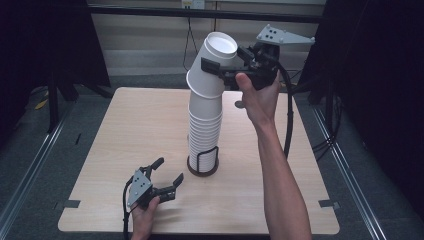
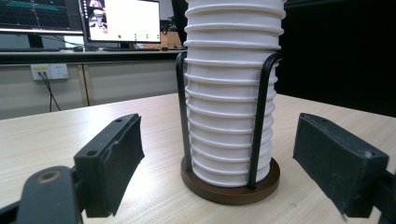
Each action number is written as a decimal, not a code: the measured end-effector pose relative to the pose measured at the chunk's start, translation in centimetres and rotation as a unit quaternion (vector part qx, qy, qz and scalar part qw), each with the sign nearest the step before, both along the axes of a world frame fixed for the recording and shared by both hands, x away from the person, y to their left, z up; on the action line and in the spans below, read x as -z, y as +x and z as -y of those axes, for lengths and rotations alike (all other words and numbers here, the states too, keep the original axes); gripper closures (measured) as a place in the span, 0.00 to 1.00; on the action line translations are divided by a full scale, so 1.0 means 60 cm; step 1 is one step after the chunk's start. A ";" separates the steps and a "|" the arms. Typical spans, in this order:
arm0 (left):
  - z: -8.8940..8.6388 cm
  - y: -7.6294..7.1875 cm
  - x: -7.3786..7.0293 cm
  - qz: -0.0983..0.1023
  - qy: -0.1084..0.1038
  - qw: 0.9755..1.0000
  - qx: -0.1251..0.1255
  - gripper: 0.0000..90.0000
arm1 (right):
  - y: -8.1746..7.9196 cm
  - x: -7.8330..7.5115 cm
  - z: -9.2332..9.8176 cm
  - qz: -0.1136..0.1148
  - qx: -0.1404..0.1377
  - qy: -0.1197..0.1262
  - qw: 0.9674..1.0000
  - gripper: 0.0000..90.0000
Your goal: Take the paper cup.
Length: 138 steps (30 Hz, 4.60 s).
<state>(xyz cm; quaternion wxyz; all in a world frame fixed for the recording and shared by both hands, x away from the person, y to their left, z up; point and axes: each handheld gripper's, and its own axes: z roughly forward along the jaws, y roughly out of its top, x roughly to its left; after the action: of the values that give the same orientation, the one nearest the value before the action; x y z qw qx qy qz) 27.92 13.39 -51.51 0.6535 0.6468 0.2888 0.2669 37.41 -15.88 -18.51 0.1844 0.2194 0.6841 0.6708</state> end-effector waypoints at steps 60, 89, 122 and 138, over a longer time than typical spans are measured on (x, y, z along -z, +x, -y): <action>0.001 0.001 -0.001 0.001 0.004 1.000 -0.001 0.17 | -0.069 0.024 0.166 0.013 0.059 0.065 0.996 0.25; 0.033 0.001 -0.045 -0.032 0.048 0.996 0.075 0.20 | -0.102 0.195 0.163 -0.051 0.040 0.040 0.997 0.25; 0.102 -0.001 -0.101 0.004 0.053 0.987 0.149 0.18 | -0.132 0.313 0.114 -0.099 0.004 0.018 0.995 0.25; 0.125 -0.006 -0.099 0.018 0.056 0.980 0.190 0.17 | -0.148 0.366 0.072 -0.117 -0.010 0.005 0.993 0.25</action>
<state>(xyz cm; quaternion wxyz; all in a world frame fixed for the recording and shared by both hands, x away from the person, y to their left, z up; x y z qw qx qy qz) 27.54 5.92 -45.55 0.6601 0.7206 0.1335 0.1650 28.55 -20.21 -40.45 0.0956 0.2907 0.6999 0.6453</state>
